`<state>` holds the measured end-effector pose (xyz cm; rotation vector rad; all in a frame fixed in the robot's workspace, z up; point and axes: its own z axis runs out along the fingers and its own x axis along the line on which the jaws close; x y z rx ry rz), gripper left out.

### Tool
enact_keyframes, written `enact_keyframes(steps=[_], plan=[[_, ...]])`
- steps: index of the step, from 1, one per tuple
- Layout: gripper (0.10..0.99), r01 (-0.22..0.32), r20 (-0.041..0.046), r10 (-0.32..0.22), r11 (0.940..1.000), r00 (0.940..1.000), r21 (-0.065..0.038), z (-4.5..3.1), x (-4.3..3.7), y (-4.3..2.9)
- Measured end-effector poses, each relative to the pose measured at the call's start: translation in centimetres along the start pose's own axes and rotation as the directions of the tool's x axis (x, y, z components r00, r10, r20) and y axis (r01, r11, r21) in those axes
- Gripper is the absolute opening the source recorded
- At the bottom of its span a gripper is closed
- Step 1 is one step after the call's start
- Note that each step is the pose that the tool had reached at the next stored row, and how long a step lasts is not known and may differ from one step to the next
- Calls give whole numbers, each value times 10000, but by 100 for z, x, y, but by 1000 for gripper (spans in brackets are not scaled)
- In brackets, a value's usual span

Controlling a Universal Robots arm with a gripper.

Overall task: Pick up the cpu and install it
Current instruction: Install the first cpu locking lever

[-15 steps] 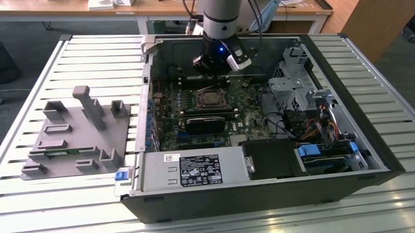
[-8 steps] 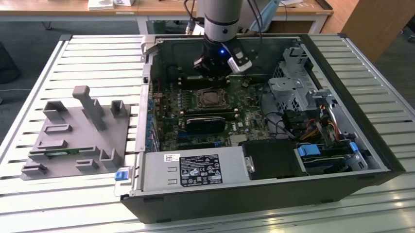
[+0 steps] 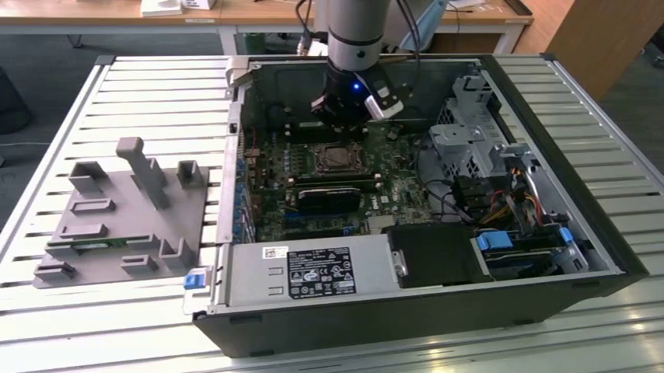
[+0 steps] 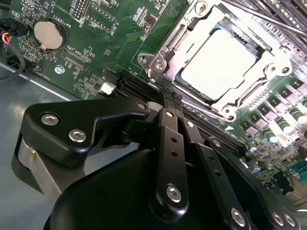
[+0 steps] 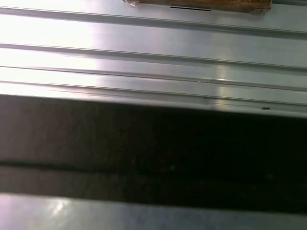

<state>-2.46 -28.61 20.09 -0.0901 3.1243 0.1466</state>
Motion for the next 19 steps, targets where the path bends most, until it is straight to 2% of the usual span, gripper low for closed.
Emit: enact_keyframes(steps=[13,19], plan=[[106,1,1,-1,10000,10000,-1,-9,-1,1],[106,2,-4,-2,10000,10000,60,-5,0,0]])
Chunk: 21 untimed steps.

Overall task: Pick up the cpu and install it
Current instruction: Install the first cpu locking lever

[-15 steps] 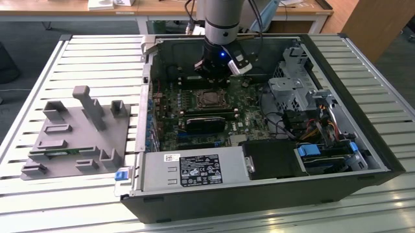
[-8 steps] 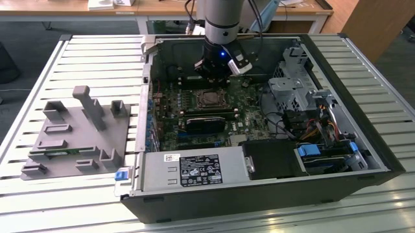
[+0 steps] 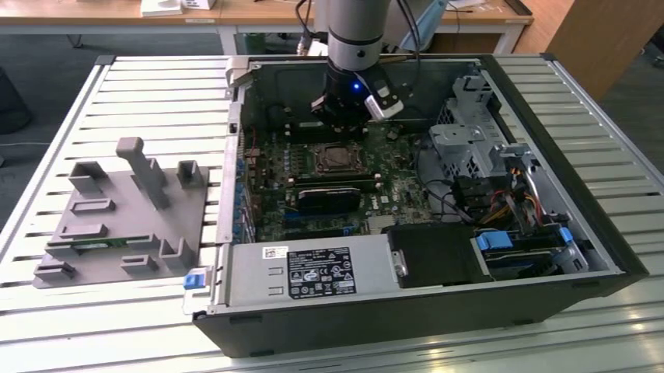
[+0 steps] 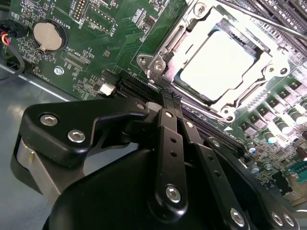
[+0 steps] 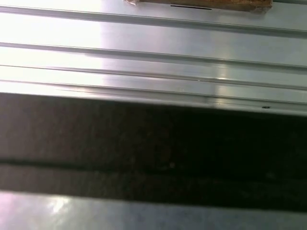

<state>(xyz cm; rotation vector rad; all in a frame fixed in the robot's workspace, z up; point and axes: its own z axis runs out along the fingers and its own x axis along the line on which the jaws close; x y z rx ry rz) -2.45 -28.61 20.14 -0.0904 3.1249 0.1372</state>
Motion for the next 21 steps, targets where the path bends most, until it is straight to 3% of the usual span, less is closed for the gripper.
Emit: enact_keyframes(steps=[2,9,17,21], plan=[[106,0,0,0,10000,10000,23,4,0,0],[106,4,-14,-3,9997,10000,263,28,-4,3],[106,3,-22,-2,9996,10000,283,49,-16,15],[106,3,-21,-2,9996,10000,281,-16,-17,21]])
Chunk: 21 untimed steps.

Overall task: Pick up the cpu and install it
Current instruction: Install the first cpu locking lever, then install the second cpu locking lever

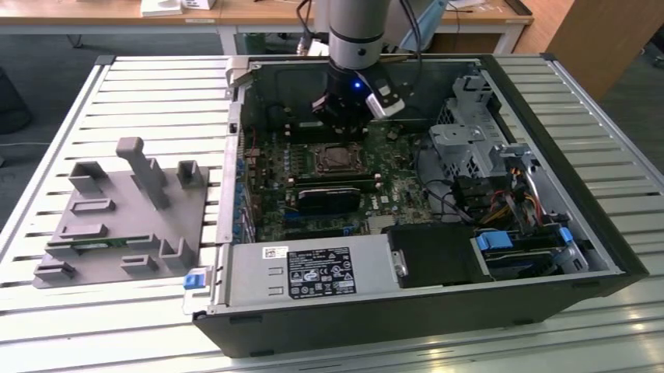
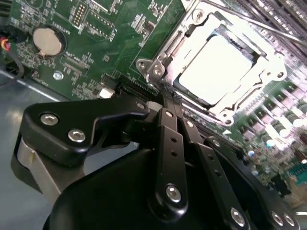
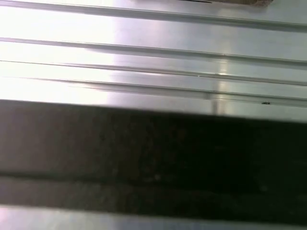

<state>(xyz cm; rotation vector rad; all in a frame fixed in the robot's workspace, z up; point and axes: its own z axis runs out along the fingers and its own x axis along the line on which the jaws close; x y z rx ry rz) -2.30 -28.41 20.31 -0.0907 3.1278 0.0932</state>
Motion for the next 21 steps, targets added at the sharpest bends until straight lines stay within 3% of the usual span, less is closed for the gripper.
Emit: enact_keyframes(steps=[21], plan=[[106,0,0,0,10000,10000,0,-19,-15,-69]])
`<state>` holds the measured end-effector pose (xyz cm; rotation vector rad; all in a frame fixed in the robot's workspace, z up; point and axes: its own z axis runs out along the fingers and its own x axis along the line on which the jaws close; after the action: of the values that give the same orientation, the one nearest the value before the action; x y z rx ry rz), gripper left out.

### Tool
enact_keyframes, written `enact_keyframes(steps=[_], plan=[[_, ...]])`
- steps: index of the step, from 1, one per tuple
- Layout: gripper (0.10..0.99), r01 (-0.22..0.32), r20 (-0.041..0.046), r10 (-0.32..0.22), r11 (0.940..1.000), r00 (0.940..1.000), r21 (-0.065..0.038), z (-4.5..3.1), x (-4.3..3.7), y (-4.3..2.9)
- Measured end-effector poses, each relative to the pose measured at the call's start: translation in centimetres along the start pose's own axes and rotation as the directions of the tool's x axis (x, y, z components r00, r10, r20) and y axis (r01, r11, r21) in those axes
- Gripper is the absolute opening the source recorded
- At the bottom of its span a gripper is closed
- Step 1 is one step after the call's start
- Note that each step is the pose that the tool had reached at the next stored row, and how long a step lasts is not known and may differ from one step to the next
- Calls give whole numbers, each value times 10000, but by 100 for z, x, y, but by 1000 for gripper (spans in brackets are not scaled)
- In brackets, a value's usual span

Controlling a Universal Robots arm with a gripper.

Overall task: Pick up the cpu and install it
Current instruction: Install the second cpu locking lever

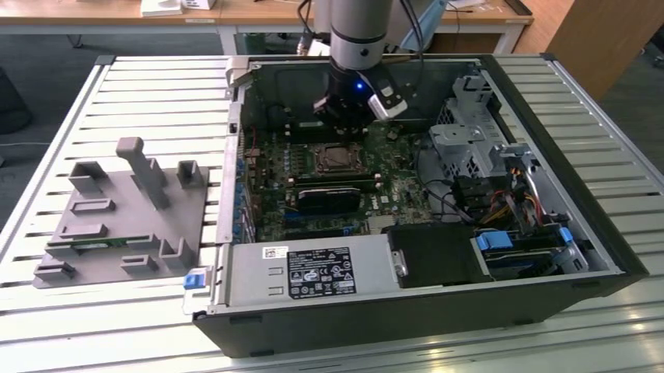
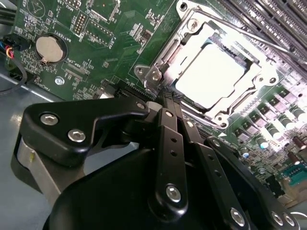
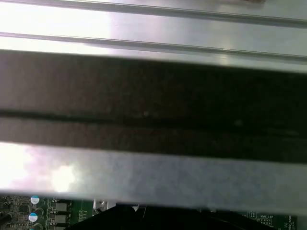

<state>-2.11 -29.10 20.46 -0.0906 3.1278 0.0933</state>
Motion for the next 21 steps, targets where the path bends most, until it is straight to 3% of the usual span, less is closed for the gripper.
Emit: enact_keyframes(steps=[9,17,21], plan=[[106,0,-1,0,10000,10000,1,-17,0,-48],[106,-1,-10,1,10000,10000,1,-324,-4,-30],[106,0,-10,0,10000,10000,-2,-338,-3,-59]])
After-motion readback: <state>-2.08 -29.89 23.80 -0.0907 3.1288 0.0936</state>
